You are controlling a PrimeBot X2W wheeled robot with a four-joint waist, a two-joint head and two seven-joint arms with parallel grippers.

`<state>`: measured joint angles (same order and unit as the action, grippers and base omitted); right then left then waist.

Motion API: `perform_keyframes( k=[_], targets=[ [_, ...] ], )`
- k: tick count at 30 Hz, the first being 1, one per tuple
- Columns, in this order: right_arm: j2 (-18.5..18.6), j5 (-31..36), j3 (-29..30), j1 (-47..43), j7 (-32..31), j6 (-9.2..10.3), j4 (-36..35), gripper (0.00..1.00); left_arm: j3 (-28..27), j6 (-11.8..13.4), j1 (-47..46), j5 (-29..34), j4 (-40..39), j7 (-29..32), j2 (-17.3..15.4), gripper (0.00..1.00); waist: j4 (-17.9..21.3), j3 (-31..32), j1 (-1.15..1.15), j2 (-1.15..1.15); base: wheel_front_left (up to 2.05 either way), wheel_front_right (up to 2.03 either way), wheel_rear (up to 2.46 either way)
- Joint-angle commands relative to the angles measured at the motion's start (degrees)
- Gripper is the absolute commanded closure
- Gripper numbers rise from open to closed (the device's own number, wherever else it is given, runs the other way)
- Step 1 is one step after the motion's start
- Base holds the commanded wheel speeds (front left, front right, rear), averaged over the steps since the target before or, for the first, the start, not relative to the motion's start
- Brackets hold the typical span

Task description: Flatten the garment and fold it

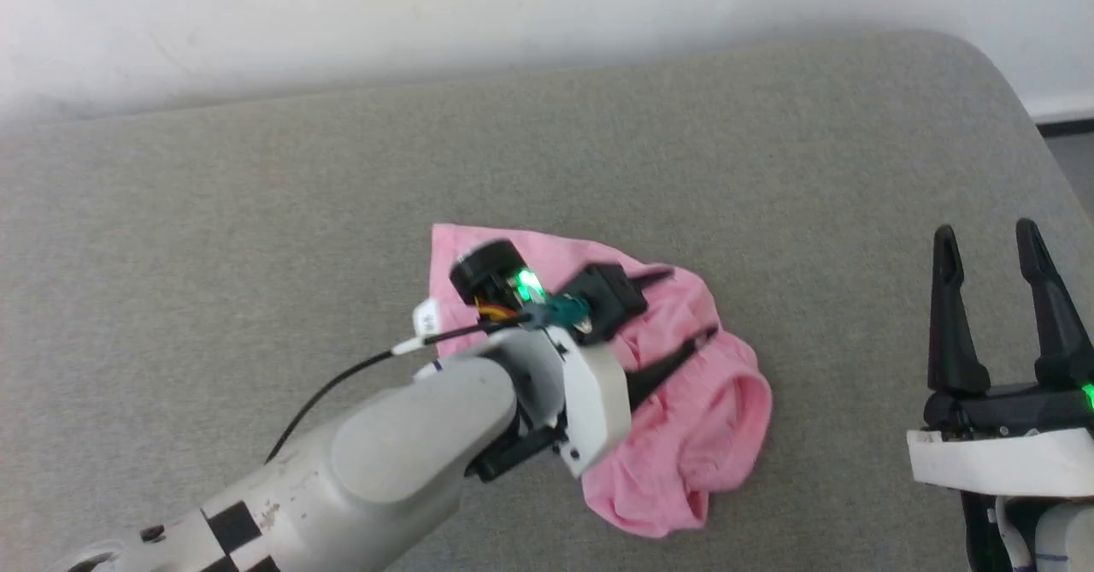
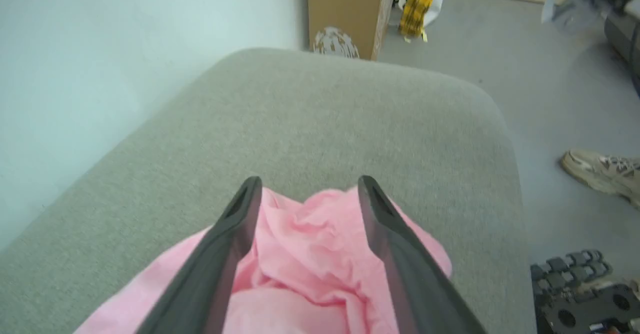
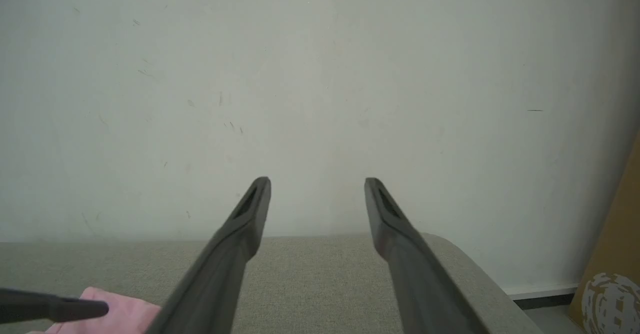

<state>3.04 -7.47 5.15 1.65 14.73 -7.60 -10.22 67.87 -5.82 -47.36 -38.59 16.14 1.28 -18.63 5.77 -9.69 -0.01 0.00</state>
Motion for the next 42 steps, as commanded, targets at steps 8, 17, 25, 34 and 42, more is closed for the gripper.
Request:
perform_keyframes(
  k=[8, 17, 25, 34, 42],
  targets=[
    [-0.16, 0.6, 0.36, -2.16, 0.27, 0.11, -0.38, 0.0, -11.19, 13.98, 2.32, 4.48, -1.15, -15.51, -2.11, 0.0, -4.5, 4.21, 0.01, 0.0, 0.0, 0.0, 0.0],
    [-0.16, 0.82, 0.84, -2.55, 0.27, 0.11, -0.8, 0.0, -34.54, 32.12, 20.64, 17.69, -13.75, -16.26, -2.74, 0.0, -6.25, 4.28, 0.01, 0.0, 0.0, 0.0, 0.0],
    [-0.16, 1.05, 1.45, -3.28, 0.27, 0.11, 0.34, 0.0, -48.98, 30.55, 37.61, 24.78, -18.63, -16.27, 0.93, 0.0, -6.98, 5.02, 0.01, 0.0, 0.0, 0.0, 0.0],
    [-0.16, 0.4, 0.72, -5.1, 0.27, 0.11, 1.99, 0.0, -57.74, 20.69, 47.78, 30.58, -20.43, -16.27, 6.04, 0.0, -7.57, 6.43, 0.01, 0.0, 0.0, 0.0, 0.0],
    [-0.16, 0.09, 0.07, -5.69, 0.27, 0.11, 2.87, 0.0, -62.8, 14.13, 48.53, 33.46, -19.64, -16.27, 10.06, 0.0, -7.57, 6.78, 0.01, 0.0, 0.0, 0.0, 0.0]
  ],
)
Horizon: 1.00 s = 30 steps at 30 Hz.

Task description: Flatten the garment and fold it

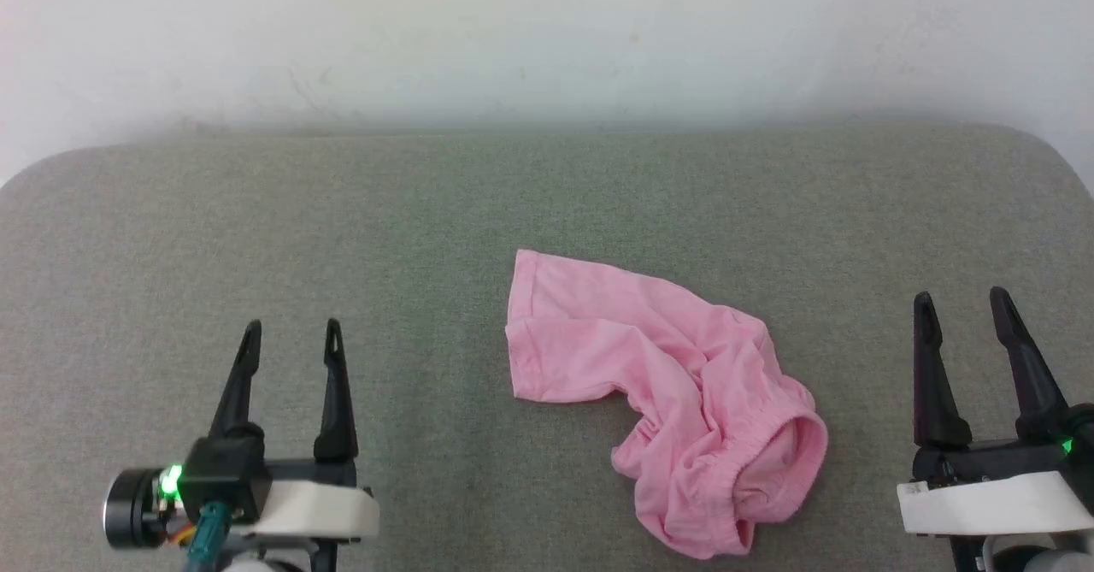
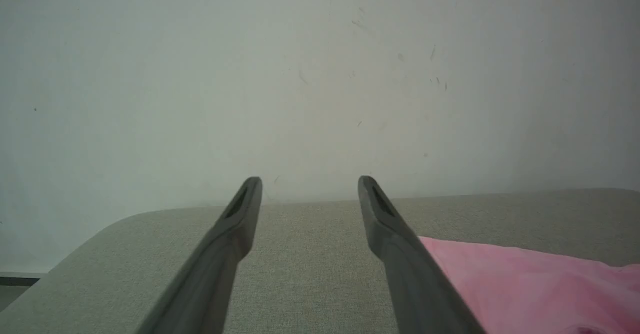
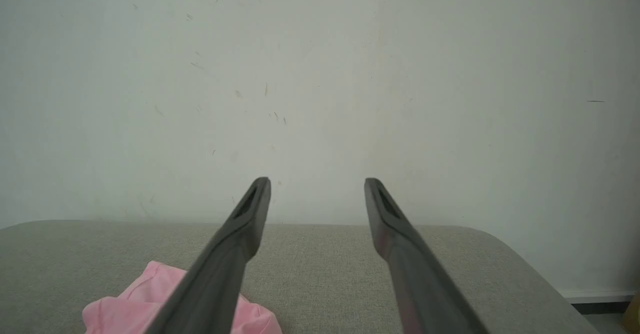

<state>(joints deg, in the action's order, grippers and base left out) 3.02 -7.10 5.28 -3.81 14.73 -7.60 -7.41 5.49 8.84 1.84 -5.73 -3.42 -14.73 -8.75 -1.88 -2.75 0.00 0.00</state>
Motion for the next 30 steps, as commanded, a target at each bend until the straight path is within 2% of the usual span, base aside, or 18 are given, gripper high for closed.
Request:
perform_keyframes(
  k=[1, 6, 10, 14, 16, 18, 23, 26, 28, 30],
  targets=[
    [-0.14, -0.28, 0.0, -0.03, 0.27, 0.11, -0.01, 0.0, -0.65, -1.58, -1.84, 0.92, -0.02, -0.27, 0.27, 0.0, 0.08, -0.29, 0.0, 0.0, 0.0, 0.0, 0.0],
    [-0.14, 0.17, -0.34, 1.42, 0.27, 0.11, -0.42, 0.0, -0.01, -7.9, -12.43, 2.34, 3.69, -0.27, -1.06, 0.0, 0.66, -1.39, 0.0, 0.0, 0.0, 0.0, 0.0],
    [-0.14, 0.37, -0.6, 2.32, 0.27, 0.11, -0.78, 0.0, 2.83, -13.36, -23.34, 2.47, 16.33, -0.24, -2.9, 0.0, 1.93, -2.55, 0.0, 0.0, 0.0, 0.0, 0.0],
    [-0.14, 0.41, -0.81, 3.2, 0.27, 0.11, -1.0, 0.0, 7.74, -15.87, -35.83, 1.11, 30.02, 5.65, -3.74, 0.0, 3.7, -4.35, 0.0, 0.0, 0.0, 0.0, 0.0],
    [-0.14, 0.35, -0.8, 3.47, 0.27, 0.11, -1.01, 0.0, 9.39, -16.1, -38.62, 0.43, 32.84, 7.81, -3.81, 0.0, 4.16, -4.82, 0.0, 0.0, 0.0, 0.0, 0.0],
    [-0.14, 0.22, -0.89, 4.01, 0.27, 0.11, -1.06, 0.0, 14.71, -16.26, -43.67, -2.06, 37.51, 12.25, -3.92, 0.0, 5.16, -5.94, 0.0, 0.0, 0.0, 0.0, 0.0],
    [-0.14, -0.26, -1.37, 6.07, 0.27, 0.11, -1.36, 0.0, 30.82, -16.3, -53.37, -14.47, 44.93, 25.62, -6.57, 0.0, 7.89, -9.36, 0.0, 0.0, 0.0, 0.0, 0.0],
    [-0.14, -0.63, -1.33, 7.37, 0.27, 0.11, -1.4, 0.0, 40.3, -16.31, -57.8, -21.8, 45.34, 33.23, -9.04, 0.0, 9.34, -11.49, 0.0, 0.0, 0.0, 0.0, 0.0],
    [-0.14, -1.19, -1.8, 8.95, 0.27, 0.11, -1.42, 0.0, 49.98, -16.32, -62.47, -31.21, 44.61, 42.77, -12.26, 0.0, 11.16, -14.1, 0.0, 0.0, 0.0, 0.0, 0.0],
    [-0.14, -1.52, -2.38, 9.86, 0.27, 0.11, -1.29, 0.0, 54.0, -16.32, -64.57, -34.67, 44.1, 47.15, -14.12, 0.0, 12.38, -15.29, 0.0, 0.0, 0.0, 0.0, 0.0]
  ],
)
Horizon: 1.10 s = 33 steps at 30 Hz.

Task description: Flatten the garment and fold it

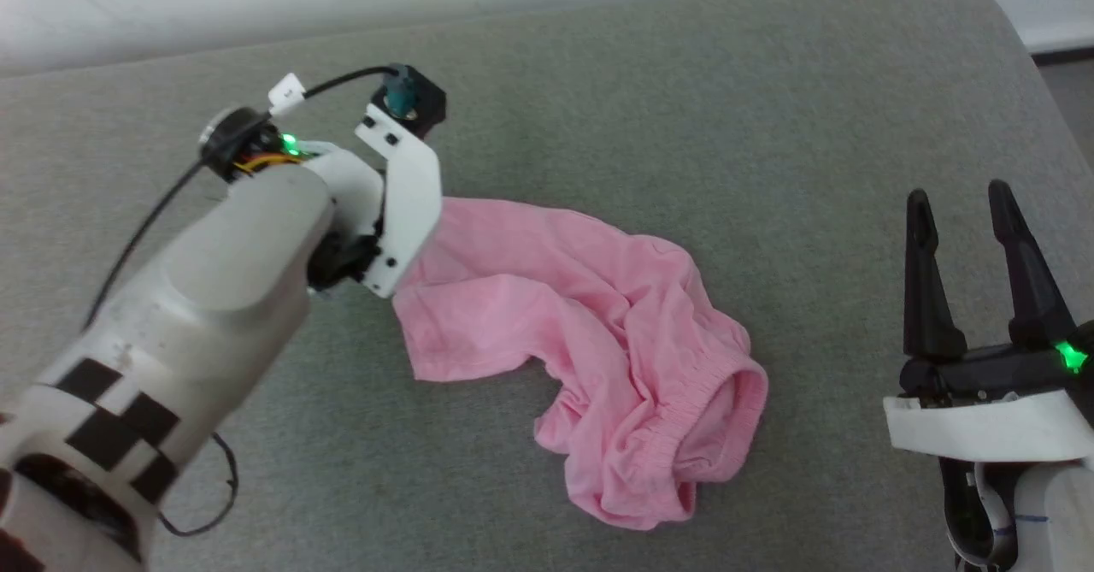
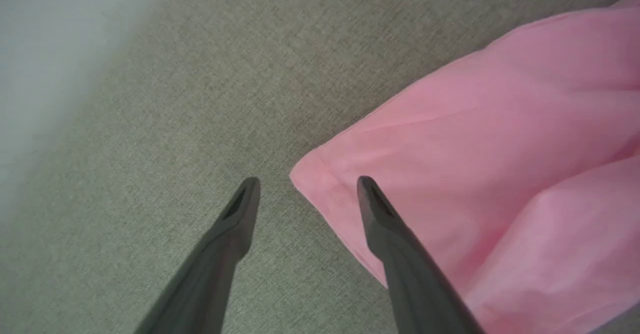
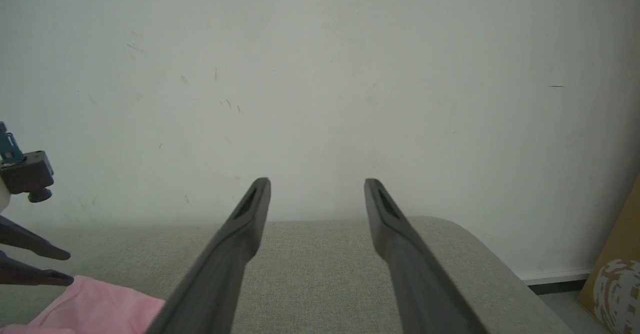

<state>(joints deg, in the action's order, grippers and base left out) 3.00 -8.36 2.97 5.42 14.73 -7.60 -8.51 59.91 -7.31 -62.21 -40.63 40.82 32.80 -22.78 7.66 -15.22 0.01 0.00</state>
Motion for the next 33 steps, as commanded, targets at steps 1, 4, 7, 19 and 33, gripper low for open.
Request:
perform_keyframes(
  k=[1, 4, 7, 19, 33],
  targets=[
    [-0.13, -0.45, -0.31, 1.11, 0.27, 0.11, -0.15, 0.0, 1.33, -0.17, -1.68, -0.65, -0.16, 0.85, -1.1, 0.0, 3.4, -3.43, -0.01, 0.0, 0.0, 0.0, 0.0],
    [-0.13, -1.19, -0.3, 2.19, 0.27, 0.11, -0.03, 0.0, 6.01, -0.17, -4.17, -2.98, 0.26, 3.41, -3.14, 0.0, 4.78, -4.87, -0.01, 0.0, 0.0, 0.0, 0.0],
    [-0.13, -1.65, -1.05, 2.77, 0.27, 0.11, 0.15, 0.0, 10.07, -0.17, -5.17, -5.56, 0.3, 5.33, -4.6, 0.0, 6.19, -5.95, -0.01, 0.0, 0.0, 0.0, 0.0],
    [-0.13, -1.19, 0.17, 2.62, 0.27, 0.11, 0.43, 0.0, 13.37, -0.17, -5.92, -10.04, -4.21, 5.62, -8.23, 1.0, 4.44, -5.71, -0.01, 0.0, 0.0, 0.0, 0.0],
    [-0.13, 0.29, -0.35, 1.89, 0.27, 0.11, 0.0, 0.0, 12.2, 1.03, -4.14, -11.34, 10.99, -8.88, -14.31, 1.0, 1.75, -4.63, -0.01, 0.0, 0.0, 0.0, 0.0]
  ],
)
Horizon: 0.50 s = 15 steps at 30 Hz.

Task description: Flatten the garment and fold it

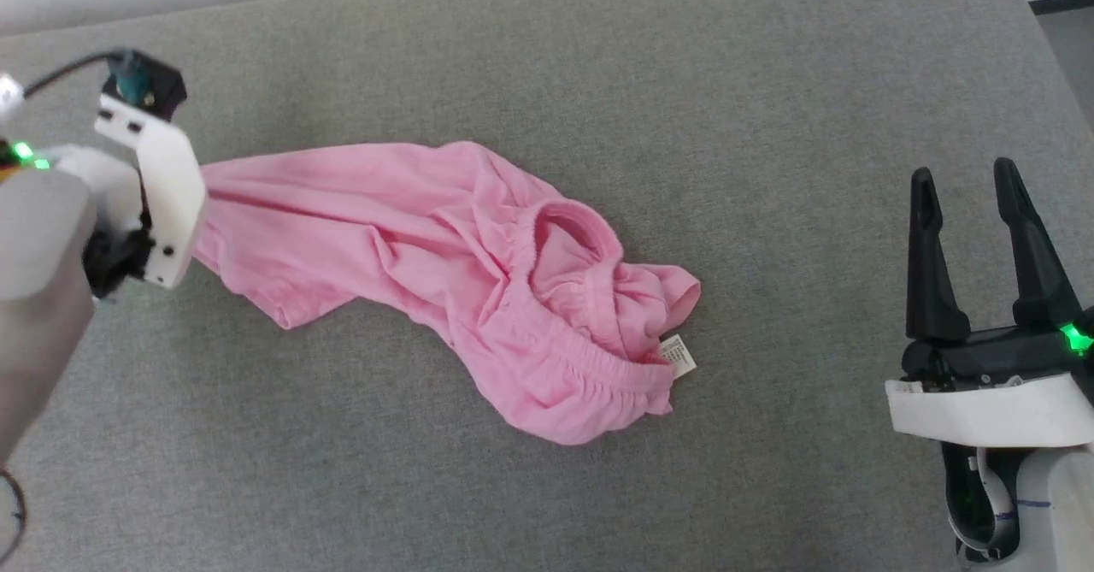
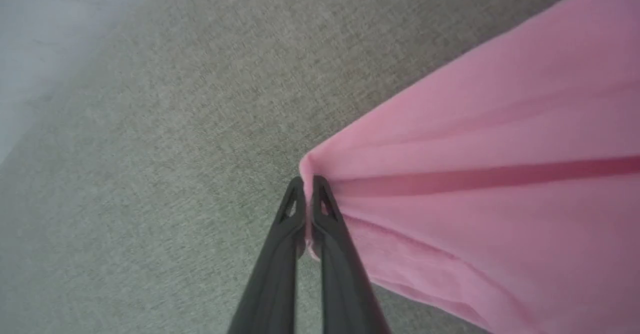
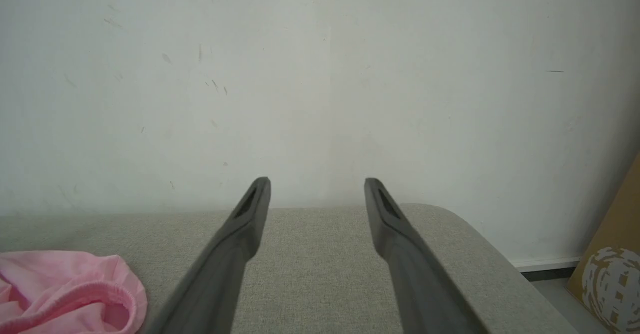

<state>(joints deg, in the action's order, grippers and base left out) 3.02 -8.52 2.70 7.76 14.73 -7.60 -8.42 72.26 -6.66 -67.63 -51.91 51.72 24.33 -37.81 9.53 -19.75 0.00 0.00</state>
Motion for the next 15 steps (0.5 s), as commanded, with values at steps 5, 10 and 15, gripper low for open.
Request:
perform_keyframes(
  k=[5, 10, 15],
  targets=[
    [-0.14, 2.49, -0.33, -0.82, 0.27, 0.11, 0.07, 0.0, -1.62, 1.2, 3.56, -0.97, 3.05, -8.29, 4.49, 0.0, -1.85, 1.1, 0.0, 0.0, 0.0, 0.0, 0.0],
    [-0.14, 6.94, -0.46, 0.12, 0.27, 0.11, -0.34, 0.0, -4.36, 2.42, 4.57, -1.33, 3.66, -21.49, 7.56, 0.0, -4.62, 4.97, 0.0, 0.0, 0.0, 0.0, 0.0],
    [3.0, 9.55, -1.01, 4.09, 0.27, 0.11, -1.28, 0.0, -7.43, 8.18, 7.81, -0.04, 2.09, -37.6, 8.54, 0.0, -7.09, 8.49, 0.0, 0.0, 0.0, 0.0, 0.0]
  ],
)
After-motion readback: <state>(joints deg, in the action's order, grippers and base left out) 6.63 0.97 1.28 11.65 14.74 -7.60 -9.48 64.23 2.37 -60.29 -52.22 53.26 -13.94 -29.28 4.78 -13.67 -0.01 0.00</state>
